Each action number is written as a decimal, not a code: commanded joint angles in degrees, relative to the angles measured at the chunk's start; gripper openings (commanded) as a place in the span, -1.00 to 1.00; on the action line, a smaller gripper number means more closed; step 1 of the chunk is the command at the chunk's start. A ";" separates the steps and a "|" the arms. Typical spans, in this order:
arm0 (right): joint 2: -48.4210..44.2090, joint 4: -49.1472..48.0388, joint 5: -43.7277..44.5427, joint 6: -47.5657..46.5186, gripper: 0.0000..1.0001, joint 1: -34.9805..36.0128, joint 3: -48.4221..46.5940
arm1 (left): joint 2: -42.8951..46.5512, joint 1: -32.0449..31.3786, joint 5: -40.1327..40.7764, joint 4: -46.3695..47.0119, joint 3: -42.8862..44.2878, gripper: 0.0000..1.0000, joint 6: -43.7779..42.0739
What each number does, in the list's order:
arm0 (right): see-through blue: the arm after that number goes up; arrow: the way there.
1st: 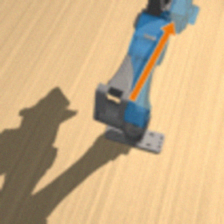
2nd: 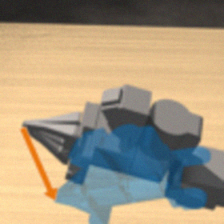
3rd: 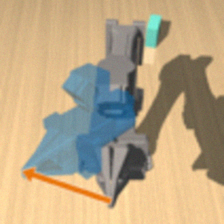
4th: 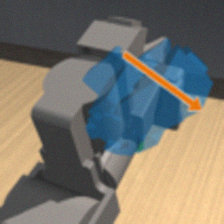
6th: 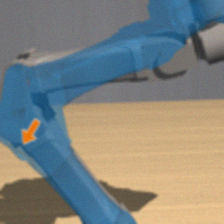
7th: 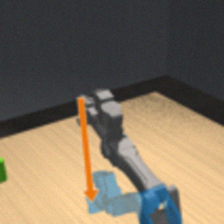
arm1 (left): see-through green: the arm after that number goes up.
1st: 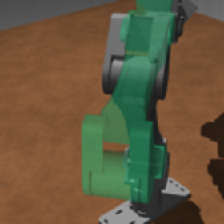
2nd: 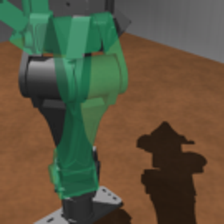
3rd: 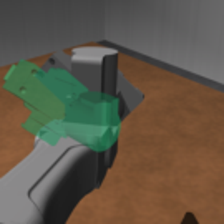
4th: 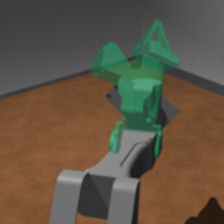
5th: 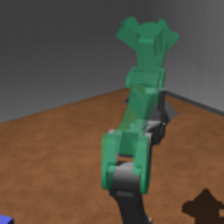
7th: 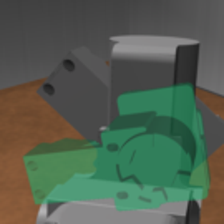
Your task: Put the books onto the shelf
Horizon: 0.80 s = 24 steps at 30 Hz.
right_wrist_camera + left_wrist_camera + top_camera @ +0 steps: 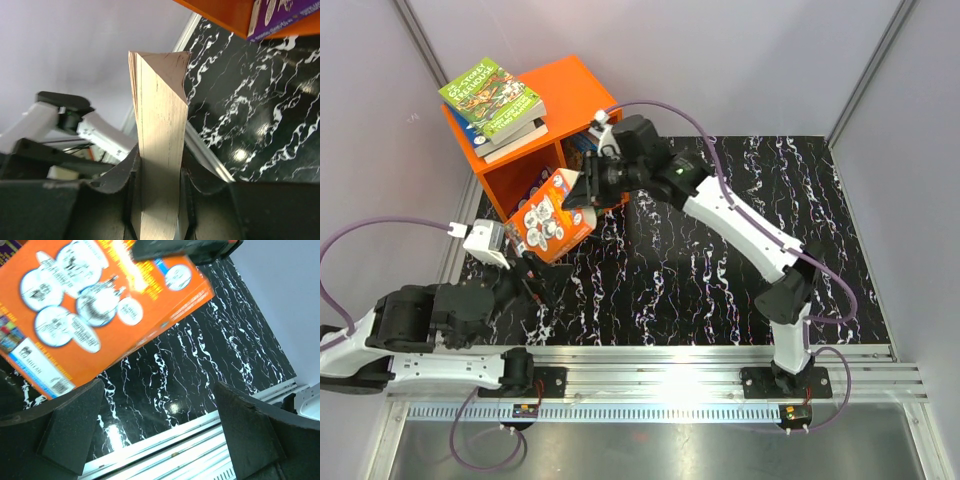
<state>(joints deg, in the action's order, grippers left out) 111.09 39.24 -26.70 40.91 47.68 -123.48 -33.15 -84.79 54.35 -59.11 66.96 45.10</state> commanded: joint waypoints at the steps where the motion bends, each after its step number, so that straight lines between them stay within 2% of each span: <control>1: 2.90 0.49 12.34 -5.22 -1.00 3.03 -4.75 | -2.53 -0.02 0.05 -6.35 5.54 0.97 5.78; 7: 6.15 -2.24 25.97 -4.26 -1.00 4.70 -6.77 | -3.51 -0.11 2.43 -12.60 13.62 0.97 9.48; 13: 8.17 -7.24 33.46 -3.56 -1.00 5.05 -6.69 | -3.68 -0.11 2.17 -18.84 18.64 0.97 11.32; 24: 9.41 -16.03 31.00 0.84 -1.00 6.28 -6.16 | -4.82 -0.02 -0.73 -22.19 18.83 0.97 15.45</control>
<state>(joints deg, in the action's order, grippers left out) 121.80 35.00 2.48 39.40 53.30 -126.13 -36.97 -84.79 54.00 -77.91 85.52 58.11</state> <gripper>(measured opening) 0.317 0.987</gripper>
